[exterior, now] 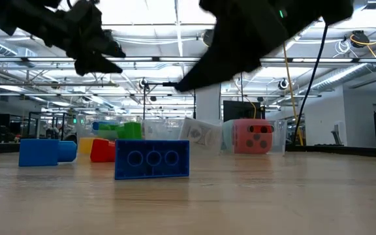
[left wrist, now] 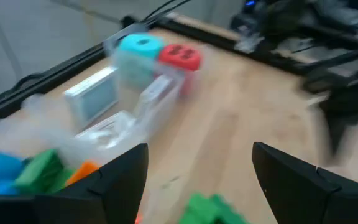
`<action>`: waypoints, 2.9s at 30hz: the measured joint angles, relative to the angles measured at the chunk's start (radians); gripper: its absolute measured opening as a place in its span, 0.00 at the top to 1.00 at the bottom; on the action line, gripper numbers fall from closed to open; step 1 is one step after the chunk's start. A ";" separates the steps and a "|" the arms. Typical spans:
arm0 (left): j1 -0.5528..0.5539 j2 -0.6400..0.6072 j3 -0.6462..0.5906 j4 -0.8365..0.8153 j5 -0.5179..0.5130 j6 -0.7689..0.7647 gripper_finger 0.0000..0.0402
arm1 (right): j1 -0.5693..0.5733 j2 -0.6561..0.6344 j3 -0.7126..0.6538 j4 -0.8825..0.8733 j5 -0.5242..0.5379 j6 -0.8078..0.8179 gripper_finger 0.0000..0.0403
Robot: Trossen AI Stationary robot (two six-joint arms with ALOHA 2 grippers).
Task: Pick & Place Toys
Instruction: Put the blue game piece into the left transparent bin
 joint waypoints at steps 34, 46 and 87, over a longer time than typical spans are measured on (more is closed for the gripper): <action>-0.288 0.010 -0.266 0.551 -0.184 -0.080 0.28 | -0.057 0.216 -0.045 0.260 -0.305 -0.039 0.65; -0.288 0.010 -0.266 0.647 -0.220 0.155 0.30 | -0.143 0.216 -0.044 0.251 -0.453 -0.089 0.90; -0.208 0.357 -0.131 0.796 0.025 0.471 0.30 | -0.188 -0.105 -0.045 0.285 0.059 -0.395 0.96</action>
